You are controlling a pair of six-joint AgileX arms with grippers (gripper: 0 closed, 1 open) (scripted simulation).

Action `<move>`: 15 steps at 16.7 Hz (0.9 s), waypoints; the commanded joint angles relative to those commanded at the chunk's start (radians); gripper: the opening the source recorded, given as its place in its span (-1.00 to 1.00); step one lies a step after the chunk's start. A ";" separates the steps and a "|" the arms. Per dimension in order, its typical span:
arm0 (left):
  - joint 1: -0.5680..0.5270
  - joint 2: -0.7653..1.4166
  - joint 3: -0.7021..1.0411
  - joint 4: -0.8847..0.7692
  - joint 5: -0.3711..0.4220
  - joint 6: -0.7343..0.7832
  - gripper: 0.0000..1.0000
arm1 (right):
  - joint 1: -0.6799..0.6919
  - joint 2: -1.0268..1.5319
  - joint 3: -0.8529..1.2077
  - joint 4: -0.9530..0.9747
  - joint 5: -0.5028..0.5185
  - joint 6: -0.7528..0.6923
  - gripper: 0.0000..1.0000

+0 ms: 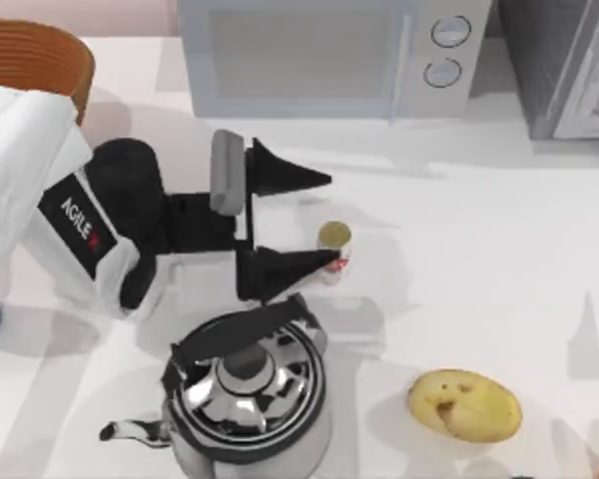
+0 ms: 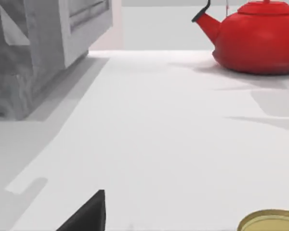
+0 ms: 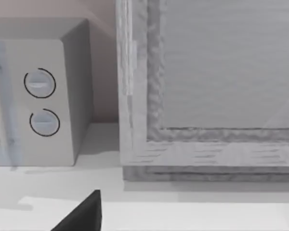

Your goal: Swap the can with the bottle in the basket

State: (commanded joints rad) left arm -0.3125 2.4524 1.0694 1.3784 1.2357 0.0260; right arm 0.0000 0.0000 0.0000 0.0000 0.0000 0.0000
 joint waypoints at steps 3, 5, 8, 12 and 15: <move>0.022 -0.156 -0.047 -0.061 -0.109 -0.014 1.00 | 0.000 0.000 0.000 0.000 0.000 0.000 1.00; 0.040 -0.313 -0.095 -0.123 -0.205 -0.022 1.00 | 0.000 0.000 0.000 0.000 0.000 0.000 1.00; 0.075 -0.625 -0.188 -0.250 -0.372 -0.029 1.00 | 0.000 0.000 0.000 0.000 0.000 0.000 1.00; 0.128 -1.132 -0.351 -0.473 -0.612 -0.029 1.00 | 0.000 0.000 0.000 0.000 0.000 0.000 1.00; 0.168 -1.524 -0.502 -0.671 -0.787 -0.024 1.00 | 0.000 0.000 0.000 0.000 0.000 0.000 1.00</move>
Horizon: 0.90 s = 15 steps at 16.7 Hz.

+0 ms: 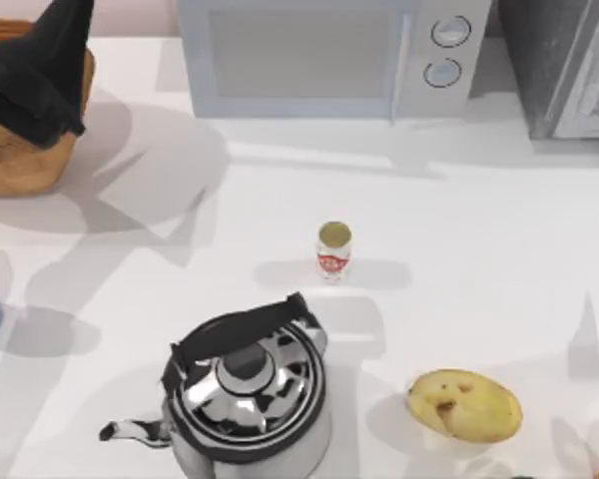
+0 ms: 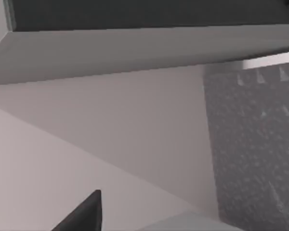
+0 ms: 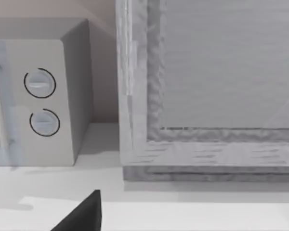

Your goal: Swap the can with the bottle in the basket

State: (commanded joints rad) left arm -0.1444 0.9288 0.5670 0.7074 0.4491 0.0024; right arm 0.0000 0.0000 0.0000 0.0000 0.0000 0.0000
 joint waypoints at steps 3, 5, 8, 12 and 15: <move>0.045 -0.359 -0.166 -0.218 -0.160 0.005 1.00 | 0.000 0.000 0.000 0.000 0.000 0.000 1.00; 0.074 -0.557 -0.276 -0.364 -0.252 0.005 1.00 | 0.000 0.000 0.000 0.000 0.000 0.000 1.00; 0.111 -0.775 -0.430 -0.557 -0.362 0.003 1.00 | 0.000 0.000 0.000 0.000 0.000 0.000 1.00; 0.142 -0.919 -0.558 -0.698 -0.443 -0.002 1.00 | 0.000 0.000 0.000 0.000 0.000 0.000 1.00; 0.144 -0.929 -0.567 -0.707 -0.449 -0.002 1.00 | 0.000 0.000 0.000 0.000 0.000 0.000 1.00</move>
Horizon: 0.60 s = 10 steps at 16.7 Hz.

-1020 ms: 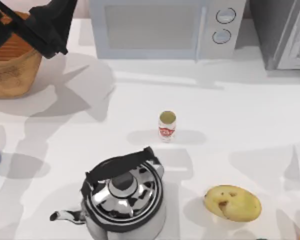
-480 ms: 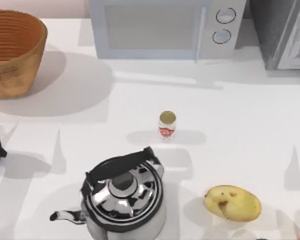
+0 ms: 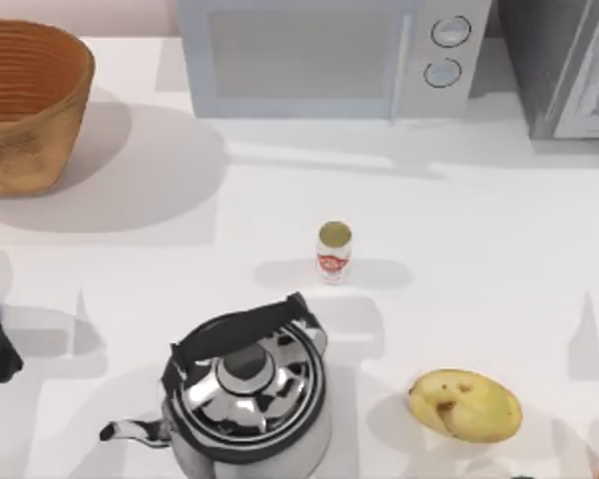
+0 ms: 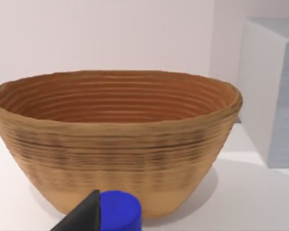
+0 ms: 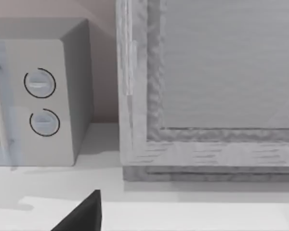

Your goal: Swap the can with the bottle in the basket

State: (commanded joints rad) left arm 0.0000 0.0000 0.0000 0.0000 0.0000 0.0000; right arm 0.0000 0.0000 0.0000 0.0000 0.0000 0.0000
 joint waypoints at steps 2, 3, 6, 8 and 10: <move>0.000 0.000 0.000 0.000 0.000 0.000 1.00 | 0.000 0.000 0.000 0.000 0.000 0.000 1.00; -0.004 0.004 0.001 0.002 0.002 0.000 1.00 | 0.000 0.000 0.000 0.000 0.000 0.000 1.00; 0.030 0.039 0.002 0.034 0.004 0.020 1.00 | 0.000 0.000 0.000 0.000 0.000 0.000 1.00; 0.081 0.114 0.004 0.096 0.028 0.043 1.00 | 0.000 0.000 0.000 0.000 0.000 0.000 1.00; 0.117 0.231 0.006 0.179 0.079 0.055 1.00 | 0.000 0.000 0.000 0.000 0.000 0.000 1.00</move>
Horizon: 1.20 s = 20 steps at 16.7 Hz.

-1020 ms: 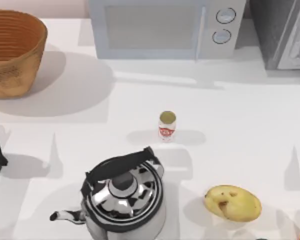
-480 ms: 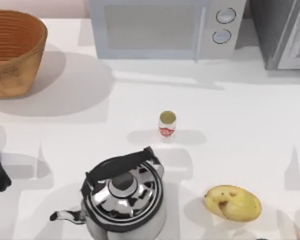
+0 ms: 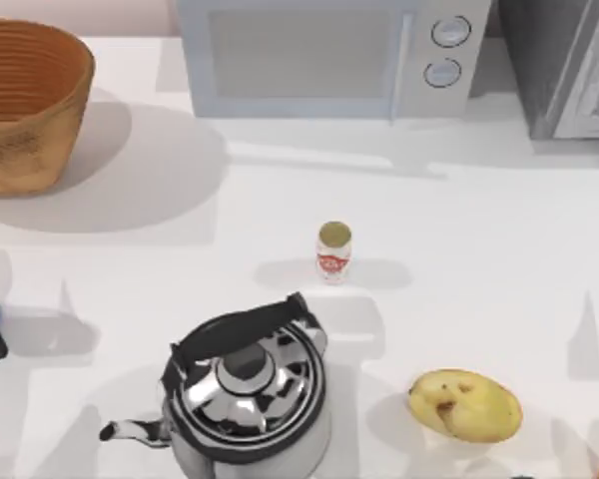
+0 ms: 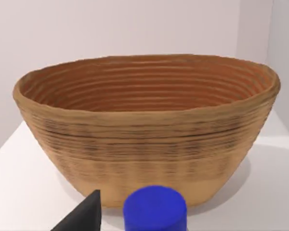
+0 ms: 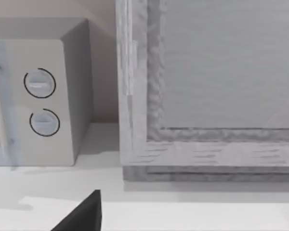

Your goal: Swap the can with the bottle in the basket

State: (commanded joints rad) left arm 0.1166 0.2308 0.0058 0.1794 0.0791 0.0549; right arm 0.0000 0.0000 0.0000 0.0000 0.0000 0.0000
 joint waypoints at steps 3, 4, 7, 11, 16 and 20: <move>0.036 0.237 0.004 0.142 0.084 0.007 1.00 | 0.000 0.000 0.000 0.000 0.000 0.000 1.00; 0.054 0.318 0.006 0.179 0.101 0.020 1.00 | 0.000 0.000 0.000 0.000 0.000 0.000 1.00; 0.121 0.530 0.012 0.284 0.136 0.064 1.00 | 0.000 0.000 0.000 0.000 0.000 0.000 1.00; 0.175 0.792 0.016 0.450 0.252 0.079 1.00 | 0.000 0.000 0.000 0.000 0.000 0.000 1.00; 0.256 0.955 0.014 0.564 0.292 0.108 1.00 | 0.000 0.000 0.000 0.000 0.000 0.000 1.00; 0.254 0.955 0.011 0.564 0.290 0.108 1.00 | 0.000 0.000 0.000 0.000 0.000 0.000 1.00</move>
State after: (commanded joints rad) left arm 0.3708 1.1860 0.0171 0.7434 0.3695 0.1630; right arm 0.0000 0.0000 0.0000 0.0000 0.0000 0.0000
